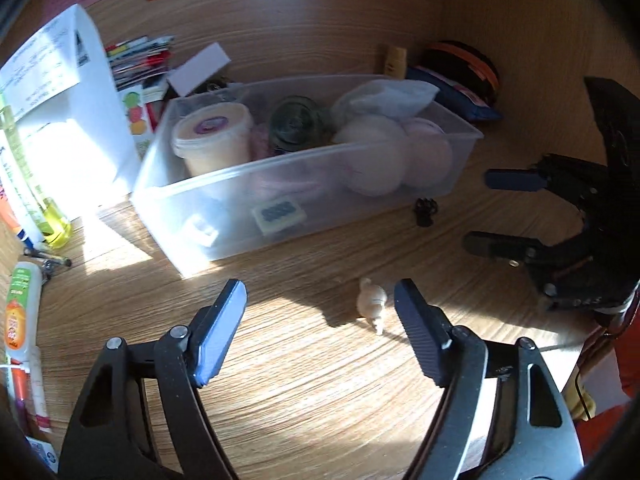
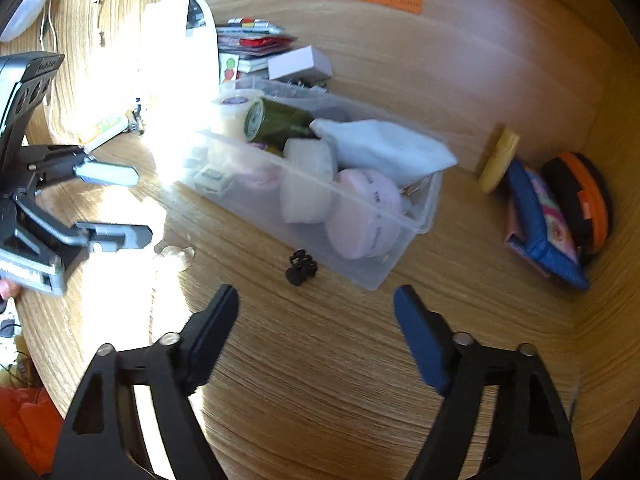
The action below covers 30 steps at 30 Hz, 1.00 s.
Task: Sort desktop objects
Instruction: 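Move left tool to the small seashell while right tool reaches the black hair clip, then close left tool on the seashell while right tool grasps the hair clip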
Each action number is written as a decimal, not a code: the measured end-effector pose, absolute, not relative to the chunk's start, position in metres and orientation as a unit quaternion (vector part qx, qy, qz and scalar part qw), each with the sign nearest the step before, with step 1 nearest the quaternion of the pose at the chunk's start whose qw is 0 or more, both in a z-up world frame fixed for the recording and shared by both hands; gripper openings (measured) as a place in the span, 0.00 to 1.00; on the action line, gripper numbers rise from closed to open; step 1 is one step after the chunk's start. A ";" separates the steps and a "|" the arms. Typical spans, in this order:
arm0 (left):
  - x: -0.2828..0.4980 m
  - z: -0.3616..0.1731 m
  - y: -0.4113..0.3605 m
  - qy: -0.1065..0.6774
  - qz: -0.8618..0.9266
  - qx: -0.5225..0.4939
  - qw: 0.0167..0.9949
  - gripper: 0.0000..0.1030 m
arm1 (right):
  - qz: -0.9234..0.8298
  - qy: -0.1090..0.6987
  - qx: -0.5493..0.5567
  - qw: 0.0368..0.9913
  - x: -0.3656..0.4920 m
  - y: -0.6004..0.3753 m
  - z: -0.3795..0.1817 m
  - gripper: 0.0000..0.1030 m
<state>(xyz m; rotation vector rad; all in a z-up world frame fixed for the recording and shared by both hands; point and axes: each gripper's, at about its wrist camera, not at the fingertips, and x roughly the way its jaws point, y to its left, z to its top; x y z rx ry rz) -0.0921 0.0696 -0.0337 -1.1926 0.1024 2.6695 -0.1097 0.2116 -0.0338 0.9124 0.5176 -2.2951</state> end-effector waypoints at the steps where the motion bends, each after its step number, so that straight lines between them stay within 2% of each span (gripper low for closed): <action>1: -0.093 -0.036 0.073 0.038 0.905 -0.409 0.115 0.64 | -0.862 0.192 0.352 0.310 -0.112 0.210 -0.036 0.61; 8: -0.098 -0.048 0.089 0.051 0.887 -0.435 0.150 0.41 | -0.840 0.179 0.391 0.330 -0.125 0.198 -0.049 0.41; 12: -0.099 -0.050 0.092 0.052 0.883 -0.439 0.158 0.37 | -0.835 0.182 0.397 0.335 -0.127 0.191 -0.052 0.30; 22: -0.104 -0.051 0.094 0.054 0.875 -0.445 0.182 0.32 | -0.829 0.179 0.411 0.334 -0.141 0.181 -0.059 0.27; 24: -0.105 -0.051 0.095 0.059 0.876 -0.443 0.180 0.26 | -0.829 0.178 0.412 0.334 -0.143 0.179 -0.059 0.27; 28: -0.105 -0.051 0.095 0.064 0.877 -0.440 0.183 0.20 | -0.829 0.176 0.410 0.336 -0.145 0.175 -0.060 0.17; 30: -0.106 -0.050 0.092 0.060 0.877 -0.440 0.182 0.16 | -0.830 0.177 0.408 0.336 -0.146 0.173 -0.061 0.16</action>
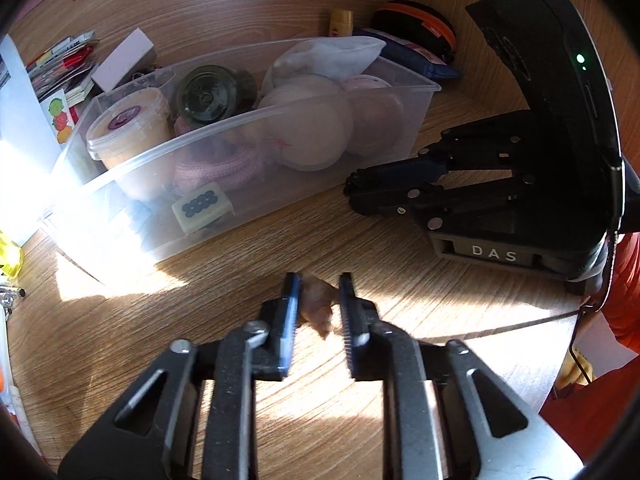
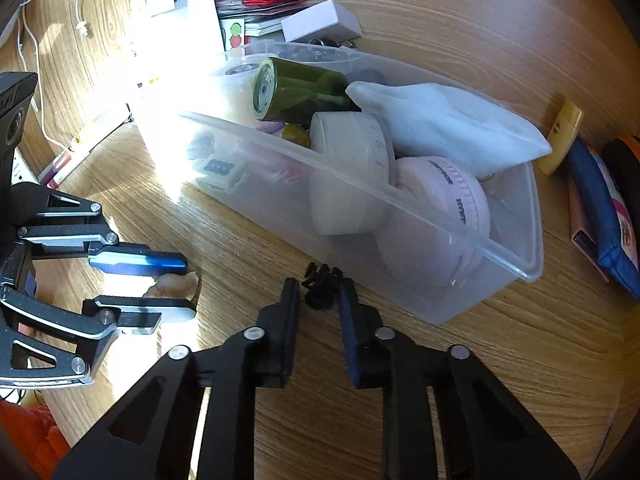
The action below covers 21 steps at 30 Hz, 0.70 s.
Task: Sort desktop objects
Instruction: 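Close left tool on the seashell while right tool grasps the hair clip, then carry the seashell with left tool while right tool carries clip over bin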
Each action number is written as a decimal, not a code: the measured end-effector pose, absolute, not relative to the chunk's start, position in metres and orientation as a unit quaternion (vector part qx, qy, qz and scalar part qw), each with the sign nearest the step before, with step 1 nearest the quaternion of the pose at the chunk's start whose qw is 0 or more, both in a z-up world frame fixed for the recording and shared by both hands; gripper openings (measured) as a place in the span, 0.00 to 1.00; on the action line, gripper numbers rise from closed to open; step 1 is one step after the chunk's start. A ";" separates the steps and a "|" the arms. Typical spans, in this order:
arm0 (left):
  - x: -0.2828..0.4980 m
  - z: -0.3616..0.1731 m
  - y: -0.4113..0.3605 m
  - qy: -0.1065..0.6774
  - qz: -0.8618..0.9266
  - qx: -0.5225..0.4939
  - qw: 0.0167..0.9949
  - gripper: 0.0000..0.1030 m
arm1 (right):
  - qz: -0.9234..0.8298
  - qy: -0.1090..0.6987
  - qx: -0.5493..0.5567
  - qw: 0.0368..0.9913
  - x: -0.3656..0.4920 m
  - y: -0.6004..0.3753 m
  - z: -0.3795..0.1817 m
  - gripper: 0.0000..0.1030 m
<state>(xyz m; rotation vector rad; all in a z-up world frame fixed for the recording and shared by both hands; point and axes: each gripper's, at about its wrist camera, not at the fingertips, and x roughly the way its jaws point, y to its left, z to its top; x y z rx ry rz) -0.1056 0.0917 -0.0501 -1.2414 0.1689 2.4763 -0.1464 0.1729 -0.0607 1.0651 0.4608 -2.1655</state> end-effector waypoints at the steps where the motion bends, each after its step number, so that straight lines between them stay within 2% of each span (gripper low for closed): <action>1: -0.106 -0.050 0.089 0.055 0.878 -0.440 0.180 0.16 | -0.831 0.177 0.407 0.336 -0.149 0.171 -0.061 0.16; 21: -0.096 -0.015 0.062 0.014 0.915 -0.382 0.131 0.16 | -0.851 0.140 0.361 0.355 -0.125 0.184 -0.027 0.16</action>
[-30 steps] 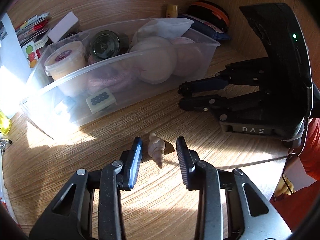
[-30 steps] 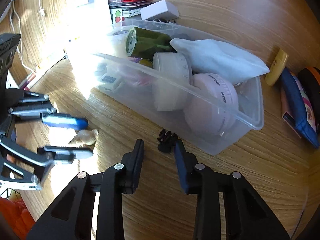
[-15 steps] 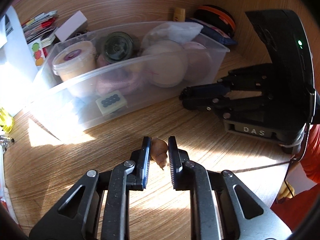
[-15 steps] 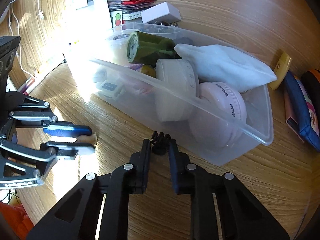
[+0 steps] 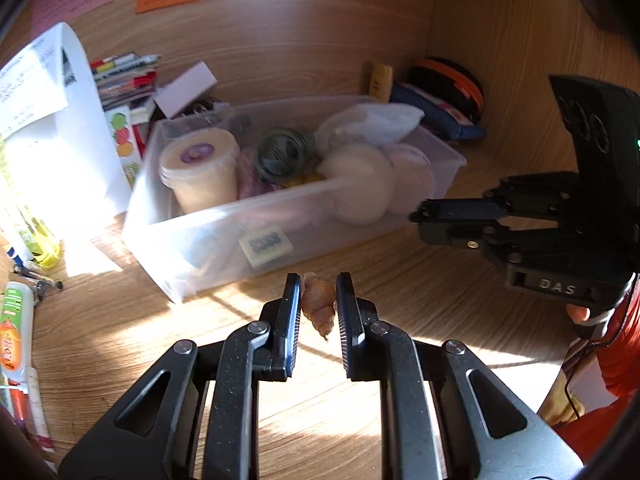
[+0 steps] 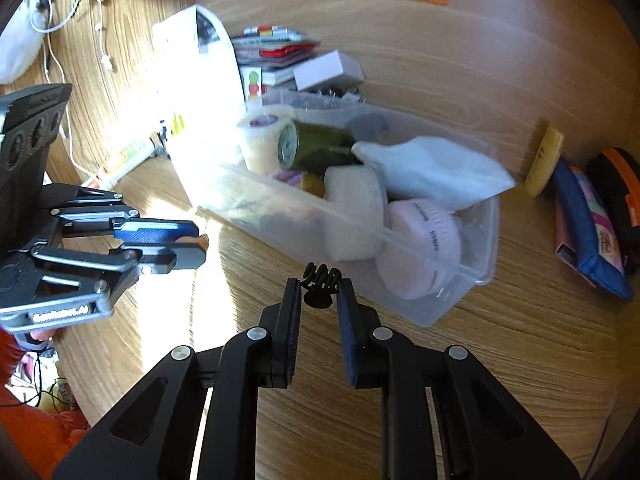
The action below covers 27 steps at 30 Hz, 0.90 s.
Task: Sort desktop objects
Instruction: 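Carry the seashell with left tool while right tool carries clip over bin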
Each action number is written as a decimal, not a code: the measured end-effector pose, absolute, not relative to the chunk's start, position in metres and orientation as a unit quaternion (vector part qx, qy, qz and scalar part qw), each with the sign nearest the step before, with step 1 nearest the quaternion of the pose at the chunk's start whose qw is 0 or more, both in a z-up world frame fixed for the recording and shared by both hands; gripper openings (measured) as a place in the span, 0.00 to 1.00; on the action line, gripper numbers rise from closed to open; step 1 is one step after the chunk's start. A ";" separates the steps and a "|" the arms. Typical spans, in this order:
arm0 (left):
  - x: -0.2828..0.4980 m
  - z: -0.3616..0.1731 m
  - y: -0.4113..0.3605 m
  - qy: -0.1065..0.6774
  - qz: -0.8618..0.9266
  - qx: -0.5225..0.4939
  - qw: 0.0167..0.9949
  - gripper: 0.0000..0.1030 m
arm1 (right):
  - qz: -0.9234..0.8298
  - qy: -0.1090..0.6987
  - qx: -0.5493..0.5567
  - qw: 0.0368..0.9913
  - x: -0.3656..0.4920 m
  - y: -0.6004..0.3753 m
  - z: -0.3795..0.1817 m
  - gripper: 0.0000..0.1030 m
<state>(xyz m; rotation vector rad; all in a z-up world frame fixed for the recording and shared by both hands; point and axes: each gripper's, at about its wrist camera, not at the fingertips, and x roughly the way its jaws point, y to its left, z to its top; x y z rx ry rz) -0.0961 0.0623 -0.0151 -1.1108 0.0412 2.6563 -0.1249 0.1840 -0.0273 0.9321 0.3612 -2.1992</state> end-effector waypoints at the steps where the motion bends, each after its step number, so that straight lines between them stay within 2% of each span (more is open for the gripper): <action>1: -0.096 -0.012 0.060 0.011 0.917 -0.378 0.128 0.16 | -0.854 0.138 0.357 0.354 -0.123 0.186 -0.023 0.16; 14: -0.097 0.021 0.028 -0.014 0.939 -0.331 0.091 0.16 | -0.877 0.108 0.319 0.341 -0.122 0.208 0.009 0.16; 27: -0.115 0.025 0.017 -0.018 0.944 -0.319 0.083 0.16 | -0.869 0.119 0.310 0.367 -0.140 0.174 0.016 0.16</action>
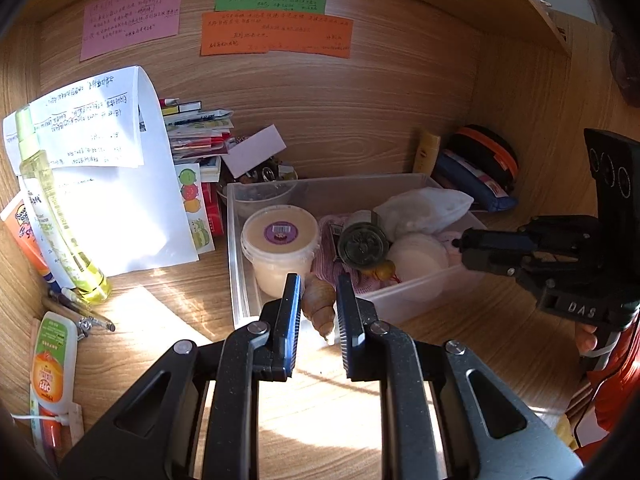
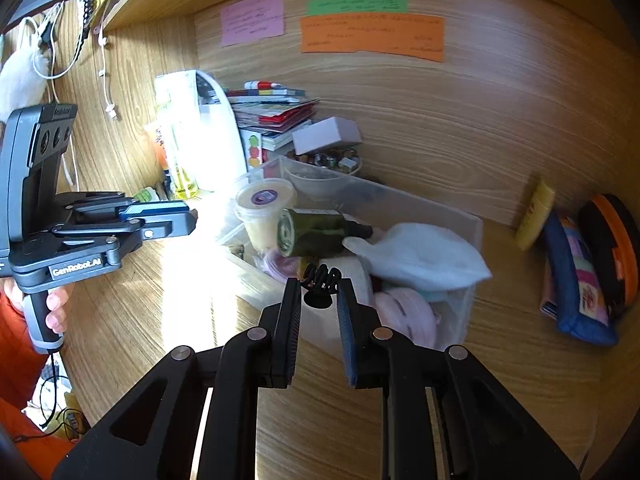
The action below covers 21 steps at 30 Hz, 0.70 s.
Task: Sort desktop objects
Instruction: 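Carry the seashell with left tool while right tool carries clip over bin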
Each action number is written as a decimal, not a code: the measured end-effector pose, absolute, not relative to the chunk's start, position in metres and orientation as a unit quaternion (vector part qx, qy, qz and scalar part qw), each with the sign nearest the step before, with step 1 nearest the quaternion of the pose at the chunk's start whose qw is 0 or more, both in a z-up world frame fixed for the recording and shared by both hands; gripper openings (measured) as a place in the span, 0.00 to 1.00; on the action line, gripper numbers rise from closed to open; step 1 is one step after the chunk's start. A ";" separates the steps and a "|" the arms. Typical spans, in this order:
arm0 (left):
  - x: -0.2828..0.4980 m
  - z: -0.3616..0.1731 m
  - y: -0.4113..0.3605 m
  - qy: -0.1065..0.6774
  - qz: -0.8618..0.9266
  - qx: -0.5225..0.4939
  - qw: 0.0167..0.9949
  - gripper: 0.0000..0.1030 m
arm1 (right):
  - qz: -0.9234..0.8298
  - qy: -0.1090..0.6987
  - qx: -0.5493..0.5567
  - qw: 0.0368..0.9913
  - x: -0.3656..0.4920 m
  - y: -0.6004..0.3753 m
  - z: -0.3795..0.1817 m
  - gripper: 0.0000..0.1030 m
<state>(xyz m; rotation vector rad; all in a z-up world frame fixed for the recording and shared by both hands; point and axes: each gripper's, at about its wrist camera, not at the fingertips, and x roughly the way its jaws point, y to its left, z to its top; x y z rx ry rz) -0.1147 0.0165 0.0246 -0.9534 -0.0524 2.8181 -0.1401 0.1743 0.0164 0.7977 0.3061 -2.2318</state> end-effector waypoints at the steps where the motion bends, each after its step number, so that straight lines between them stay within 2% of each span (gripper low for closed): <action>1: -0.117 0.025 0.015 -0.019 0.944 -0.319 0.083 0.16 | -0.867 0.121 0.312 0.370 -0.141 0.170 0.016 0.16; 21: -0.145 0.003 -0.006 -0.040 0.936 -0.337 0.089 0.16 | -0.835 0.140 0.342 0.407 -0.165 0.098 0.000 0.16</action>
